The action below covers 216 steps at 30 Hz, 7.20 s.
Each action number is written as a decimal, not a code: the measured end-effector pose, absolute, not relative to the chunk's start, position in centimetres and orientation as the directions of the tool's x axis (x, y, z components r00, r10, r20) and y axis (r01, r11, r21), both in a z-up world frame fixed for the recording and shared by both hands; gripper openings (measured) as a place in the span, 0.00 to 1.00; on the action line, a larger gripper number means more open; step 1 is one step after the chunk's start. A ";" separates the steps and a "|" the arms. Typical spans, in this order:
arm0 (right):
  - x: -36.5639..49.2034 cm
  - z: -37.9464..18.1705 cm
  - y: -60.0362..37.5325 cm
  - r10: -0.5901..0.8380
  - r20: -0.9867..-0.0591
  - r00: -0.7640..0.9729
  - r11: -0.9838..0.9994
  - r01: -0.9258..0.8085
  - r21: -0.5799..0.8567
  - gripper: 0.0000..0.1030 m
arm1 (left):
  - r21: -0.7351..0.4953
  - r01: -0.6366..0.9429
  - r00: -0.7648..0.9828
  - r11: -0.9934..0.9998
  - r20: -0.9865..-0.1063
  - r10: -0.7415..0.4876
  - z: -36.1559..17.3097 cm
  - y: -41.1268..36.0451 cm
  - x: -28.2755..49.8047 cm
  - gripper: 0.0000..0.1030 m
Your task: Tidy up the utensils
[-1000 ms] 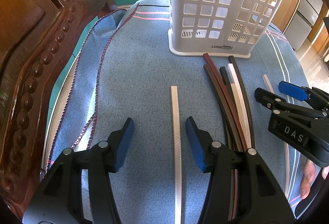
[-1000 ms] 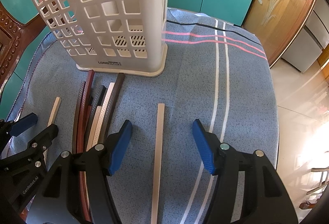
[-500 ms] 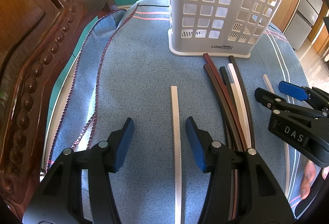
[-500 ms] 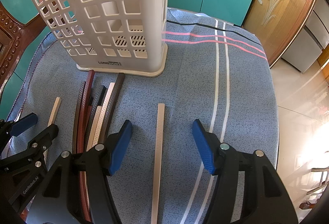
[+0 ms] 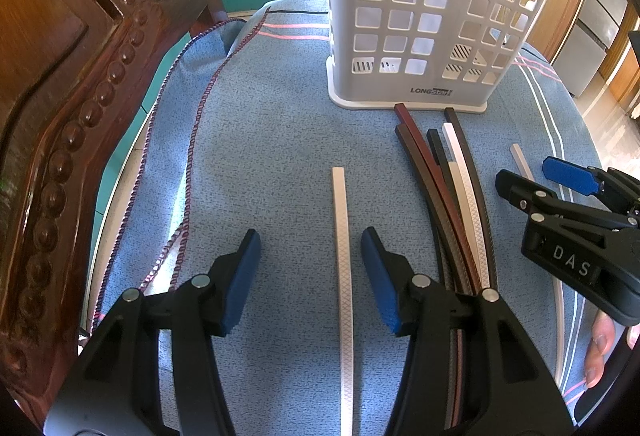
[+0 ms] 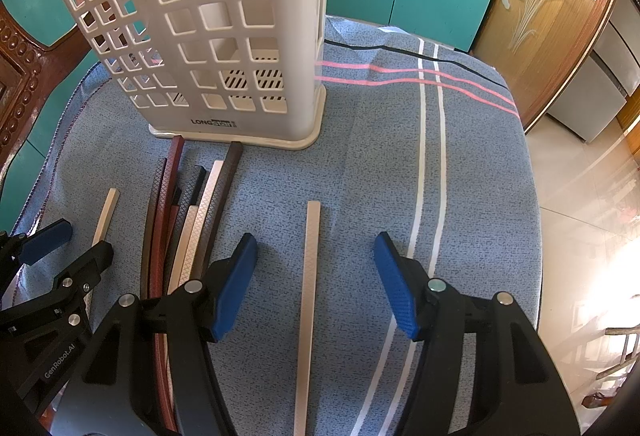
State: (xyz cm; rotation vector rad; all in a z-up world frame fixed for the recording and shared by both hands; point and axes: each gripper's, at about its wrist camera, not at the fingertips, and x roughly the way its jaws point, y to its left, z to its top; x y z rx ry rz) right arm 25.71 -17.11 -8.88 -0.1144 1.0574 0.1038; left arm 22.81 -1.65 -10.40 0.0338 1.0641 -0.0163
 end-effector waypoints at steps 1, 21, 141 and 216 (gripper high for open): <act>25.6 -8.9 -17.1 0.030 -0.873 0.487 0.989 -0.140 -0.044 0.59 | 0.019 0.029 0.487 0.999 -0.873 0.002 -10.4 -1.6 22.8 0.52; 25.7 -8.9 -17.0 0.027 -0.871 0.491 0.989 -0.140 -0.048 0.59 | 0.020 0.031 0.490 0.999 -0.872 0.002 -10.5 -1.4 22.9 0.53; 11.8 12.6 -22.7 0.398 -0.435 0.808 0.912 -0.297 0.284 0.07 | -0.215 0.225 0.849 0.950 -0.436 -0.300 10.7 2.8 11.1 0.07; 23.4 -9.5 -15.1 0.236 -0.859 0.454 0.966 -0.204 0.157 0.10 | -0.160 -0.039 0.819 0.986 -0.571 -0.060 2.5 3.6 14.6 0.43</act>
